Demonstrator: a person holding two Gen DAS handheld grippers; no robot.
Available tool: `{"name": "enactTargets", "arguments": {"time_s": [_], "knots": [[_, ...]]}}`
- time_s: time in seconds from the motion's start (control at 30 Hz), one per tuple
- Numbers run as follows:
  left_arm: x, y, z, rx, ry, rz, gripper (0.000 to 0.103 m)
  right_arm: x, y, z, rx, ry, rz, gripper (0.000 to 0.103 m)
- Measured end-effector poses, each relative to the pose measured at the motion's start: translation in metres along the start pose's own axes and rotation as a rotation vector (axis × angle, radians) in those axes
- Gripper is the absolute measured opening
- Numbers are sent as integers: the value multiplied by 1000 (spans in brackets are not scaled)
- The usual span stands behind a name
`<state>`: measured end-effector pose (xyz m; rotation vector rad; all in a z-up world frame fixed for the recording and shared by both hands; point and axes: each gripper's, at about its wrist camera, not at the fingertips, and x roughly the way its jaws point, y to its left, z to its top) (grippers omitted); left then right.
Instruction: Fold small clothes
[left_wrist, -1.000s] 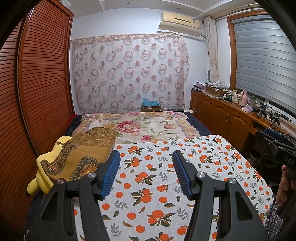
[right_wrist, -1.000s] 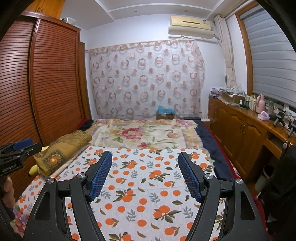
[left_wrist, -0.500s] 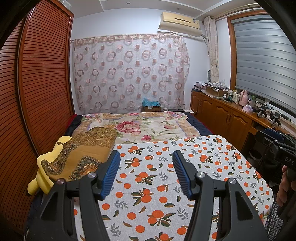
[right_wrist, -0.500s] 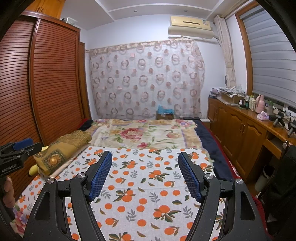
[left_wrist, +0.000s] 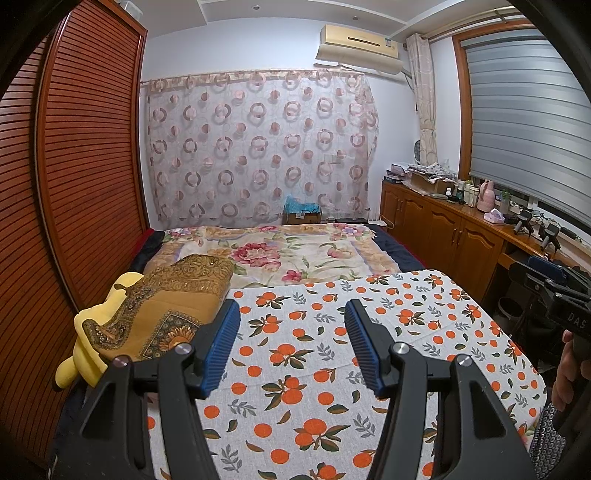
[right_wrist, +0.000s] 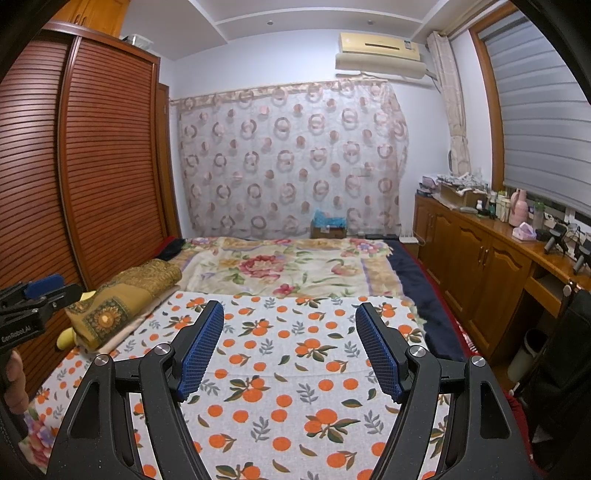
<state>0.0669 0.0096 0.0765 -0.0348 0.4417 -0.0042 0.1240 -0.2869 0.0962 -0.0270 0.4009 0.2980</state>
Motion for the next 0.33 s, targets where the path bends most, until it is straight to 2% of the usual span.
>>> {"name": "enactTargets", "arguments": {"time_s": [0.33], "knots": [[0, -1, -1, 1, 0, 0, 58, 0, 0, -1, 0, -1, 0, 76]]}}
